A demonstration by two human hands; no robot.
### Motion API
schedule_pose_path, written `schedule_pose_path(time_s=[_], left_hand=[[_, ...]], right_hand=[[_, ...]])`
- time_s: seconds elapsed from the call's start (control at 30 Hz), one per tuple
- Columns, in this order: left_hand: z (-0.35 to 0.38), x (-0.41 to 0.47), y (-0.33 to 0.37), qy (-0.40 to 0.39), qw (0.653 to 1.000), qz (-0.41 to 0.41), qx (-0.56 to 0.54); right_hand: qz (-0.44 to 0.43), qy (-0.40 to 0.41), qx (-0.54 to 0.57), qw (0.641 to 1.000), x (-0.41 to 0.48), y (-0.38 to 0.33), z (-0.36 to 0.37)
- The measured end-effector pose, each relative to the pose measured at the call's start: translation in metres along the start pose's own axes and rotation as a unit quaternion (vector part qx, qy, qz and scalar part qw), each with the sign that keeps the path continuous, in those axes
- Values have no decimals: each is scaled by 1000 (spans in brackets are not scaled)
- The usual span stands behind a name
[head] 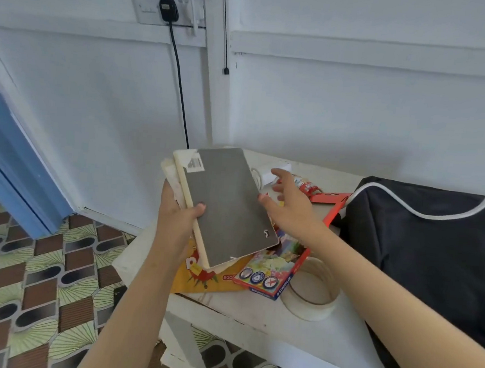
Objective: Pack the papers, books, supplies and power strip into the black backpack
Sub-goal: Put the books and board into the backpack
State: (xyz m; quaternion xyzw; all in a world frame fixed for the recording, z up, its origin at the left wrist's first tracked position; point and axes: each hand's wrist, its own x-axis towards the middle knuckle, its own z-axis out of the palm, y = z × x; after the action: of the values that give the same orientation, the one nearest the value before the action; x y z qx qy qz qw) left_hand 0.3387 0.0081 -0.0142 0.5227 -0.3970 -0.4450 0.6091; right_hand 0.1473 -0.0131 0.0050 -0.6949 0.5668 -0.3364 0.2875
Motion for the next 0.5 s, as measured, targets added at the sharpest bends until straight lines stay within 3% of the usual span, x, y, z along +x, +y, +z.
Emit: schedule_pose_path(time_s=[0.17,0.5], left_hand=[[-12,-4,13,-75,996,41,-9],[-10,15,-7,-59,997,-41,-7]], right_hand=[[84,-64,215,971,14,-3,0],[38,34,136,989,13,-11,21]])
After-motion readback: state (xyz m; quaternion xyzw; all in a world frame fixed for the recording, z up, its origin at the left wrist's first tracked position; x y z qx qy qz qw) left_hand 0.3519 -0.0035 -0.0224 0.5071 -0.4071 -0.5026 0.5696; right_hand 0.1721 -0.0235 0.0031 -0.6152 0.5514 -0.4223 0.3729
